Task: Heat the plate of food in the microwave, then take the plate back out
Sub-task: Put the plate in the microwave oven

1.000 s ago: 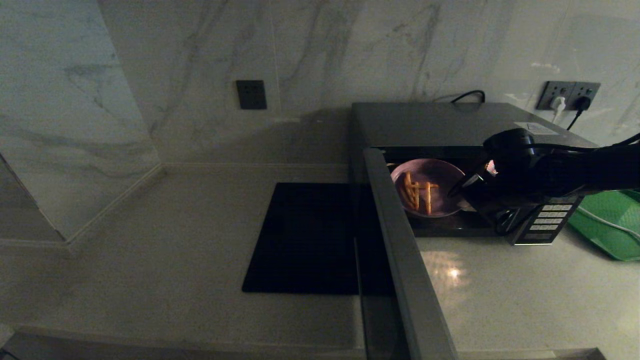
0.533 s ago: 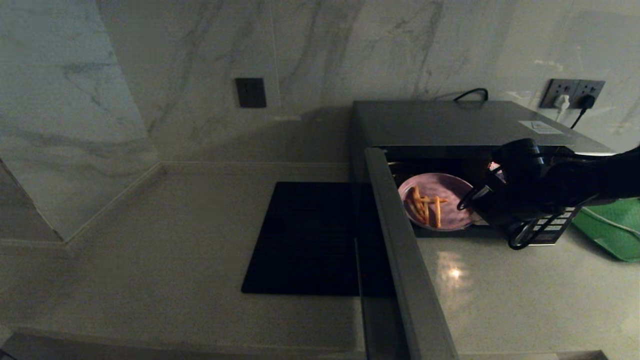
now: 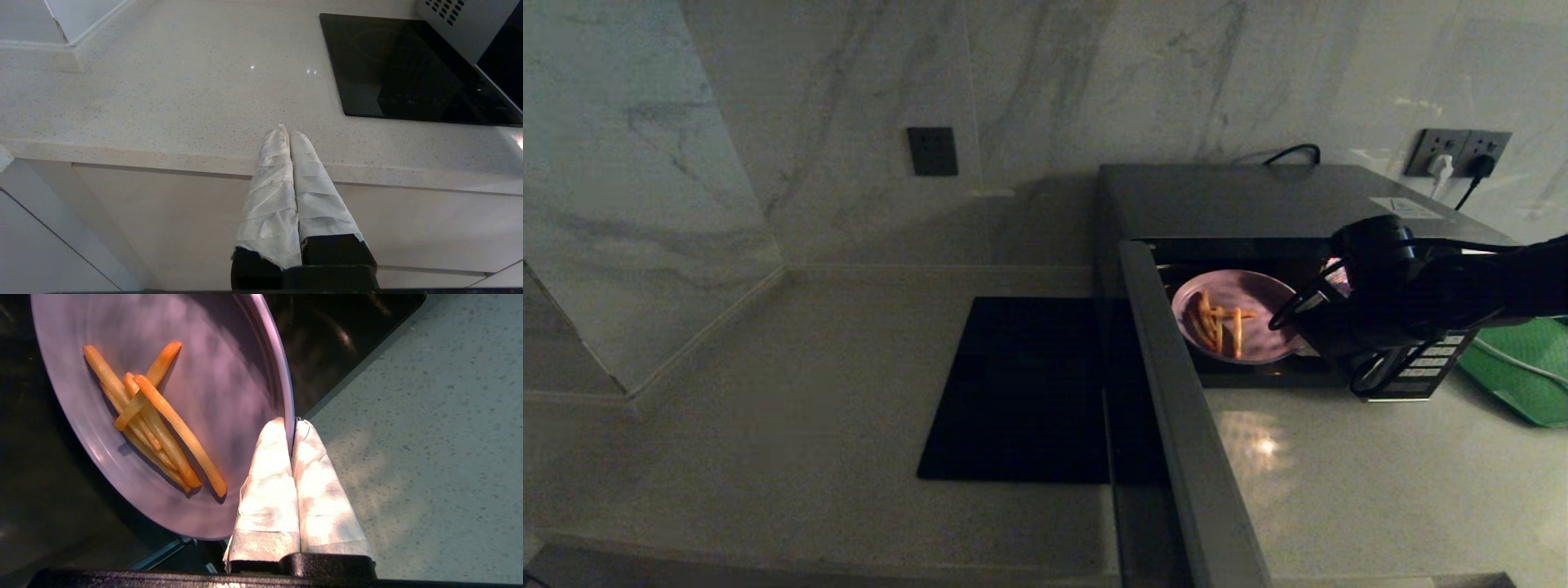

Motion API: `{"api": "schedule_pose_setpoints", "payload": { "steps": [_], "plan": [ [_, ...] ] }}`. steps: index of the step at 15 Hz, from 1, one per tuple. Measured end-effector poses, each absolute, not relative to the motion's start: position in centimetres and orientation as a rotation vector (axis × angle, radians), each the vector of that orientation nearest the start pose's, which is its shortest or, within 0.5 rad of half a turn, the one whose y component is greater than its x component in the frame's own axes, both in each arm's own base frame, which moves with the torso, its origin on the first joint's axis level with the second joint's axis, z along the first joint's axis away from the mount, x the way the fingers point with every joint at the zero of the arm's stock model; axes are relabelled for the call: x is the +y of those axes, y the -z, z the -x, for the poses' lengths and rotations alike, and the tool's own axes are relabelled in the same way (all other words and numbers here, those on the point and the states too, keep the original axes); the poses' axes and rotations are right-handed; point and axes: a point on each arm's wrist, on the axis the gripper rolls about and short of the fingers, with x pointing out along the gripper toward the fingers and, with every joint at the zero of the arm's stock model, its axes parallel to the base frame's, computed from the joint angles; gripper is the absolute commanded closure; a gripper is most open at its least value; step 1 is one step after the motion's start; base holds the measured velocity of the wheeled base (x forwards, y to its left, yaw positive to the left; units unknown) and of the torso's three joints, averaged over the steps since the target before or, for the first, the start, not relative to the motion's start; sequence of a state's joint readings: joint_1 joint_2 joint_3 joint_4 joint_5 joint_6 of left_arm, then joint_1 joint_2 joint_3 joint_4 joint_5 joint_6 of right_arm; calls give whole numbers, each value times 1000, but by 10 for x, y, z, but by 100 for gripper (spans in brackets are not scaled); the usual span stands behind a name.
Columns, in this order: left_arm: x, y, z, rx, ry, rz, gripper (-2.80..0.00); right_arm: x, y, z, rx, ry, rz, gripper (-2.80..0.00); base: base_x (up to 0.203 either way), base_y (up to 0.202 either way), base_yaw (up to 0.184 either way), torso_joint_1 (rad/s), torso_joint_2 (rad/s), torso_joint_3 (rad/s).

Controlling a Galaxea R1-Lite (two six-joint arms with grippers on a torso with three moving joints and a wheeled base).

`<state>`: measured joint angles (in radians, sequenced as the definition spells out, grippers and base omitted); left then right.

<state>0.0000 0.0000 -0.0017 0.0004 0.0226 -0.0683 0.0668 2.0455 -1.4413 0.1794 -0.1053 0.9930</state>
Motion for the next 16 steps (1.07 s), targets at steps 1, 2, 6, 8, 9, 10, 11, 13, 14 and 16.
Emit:
{"api": "schedule_pose_setpoints", "payload": {
  "steps": [1,2,6,8,9,10,11,13,14,16],
  "plan": [
    [1,-76,23,-2,-22,68,0,26,-157,-396,695,417,-873,0,0,0,0,0,0,0],
    [1,-76,23,-2,-22,68,0,27,-155,-396,699,418,-878,0,0,0,0,0,0,0],
    [1,-76,23,-2,-22,68,0,31,-152,-397,701,436,-926,0,0,0,0,0,0,0],
    [1,-76,23,-2,-23,68,0,32,-152,-396,697,457,-959,0,0,0,0,0,0,0],
    [1,-76,23,-2,-22,68,0,32,-152,-396,691,472,-978,0,0,0,0,0,0,0],
    [1,-76,23,-2,-22,68,0,32,-152,-396,685,486,-998,0,0,0,0,0,0,0],
    [1,-76,23,-2,-22,68,0,32,-152,-396,682,491,-1013,0,0,0,0,0,0,0],
    [1,-76,23,-2,-23,68,0,34,-153,-395,681,490,-1017,0,0,0,0,0,0,0],
    [1,-76,23,-2,-22,68,0,35,-153,-396,679,489,-1024,0,0,0,0,0,0,0],
    [0,-76,23,-2,-22,68,0,39,-154,-397,677,479,-1028,0,0,0,0,0,0,0]
  ]
}}
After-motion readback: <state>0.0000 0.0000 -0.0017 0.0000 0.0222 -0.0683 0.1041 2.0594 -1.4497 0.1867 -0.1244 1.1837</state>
